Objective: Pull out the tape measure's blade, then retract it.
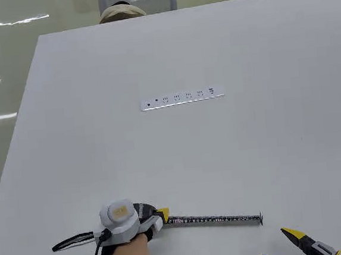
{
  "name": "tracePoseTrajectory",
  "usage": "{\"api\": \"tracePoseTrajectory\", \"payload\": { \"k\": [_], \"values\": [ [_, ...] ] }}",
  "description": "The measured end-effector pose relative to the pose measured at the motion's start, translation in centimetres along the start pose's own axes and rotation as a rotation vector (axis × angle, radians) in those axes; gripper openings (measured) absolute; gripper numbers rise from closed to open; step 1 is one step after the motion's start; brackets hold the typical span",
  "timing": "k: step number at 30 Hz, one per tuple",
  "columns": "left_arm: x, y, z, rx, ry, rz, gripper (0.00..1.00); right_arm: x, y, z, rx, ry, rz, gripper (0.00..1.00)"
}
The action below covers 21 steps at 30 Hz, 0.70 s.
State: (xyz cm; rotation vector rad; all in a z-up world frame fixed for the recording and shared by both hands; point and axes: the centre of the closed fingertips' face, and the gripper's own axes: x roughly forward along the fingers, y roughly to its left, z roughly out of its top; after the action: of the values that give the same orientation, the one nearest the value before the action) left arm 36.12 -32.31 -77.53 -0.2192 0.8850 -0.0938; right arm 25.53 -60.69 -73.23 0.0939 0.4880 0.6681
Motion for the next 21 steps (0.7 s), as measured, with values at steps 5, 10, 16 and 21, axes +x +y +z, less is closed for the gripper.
{"api": "tracePoseTrajectory", "payload": {
  "k": [5,10,16,21],
  "values": [
    [0.02,0.09,-0.03,0.003,0.007,0.014,0.73,0.04,0.02,0.03,0.000,-0.001,0.002,0.53],
    [-0.08,0.05,-0.13,0.014,0.016,0.019,0.73,0.00,-0.03,0.05,-0.001,-0.002,0.001,0.53],
    [0.07,0.17,-0.19,0.021,0.019,0.019,0.73,0.03,-0.07,-0.01,0.000,0.000,0.003,0.53],
    [-0.13,0.04,-0.18,0.024,0.017,0.018,0.73,0.32,-0.27,-0.05,-0.003,0.005,0.009,0.53]
  ]
}}
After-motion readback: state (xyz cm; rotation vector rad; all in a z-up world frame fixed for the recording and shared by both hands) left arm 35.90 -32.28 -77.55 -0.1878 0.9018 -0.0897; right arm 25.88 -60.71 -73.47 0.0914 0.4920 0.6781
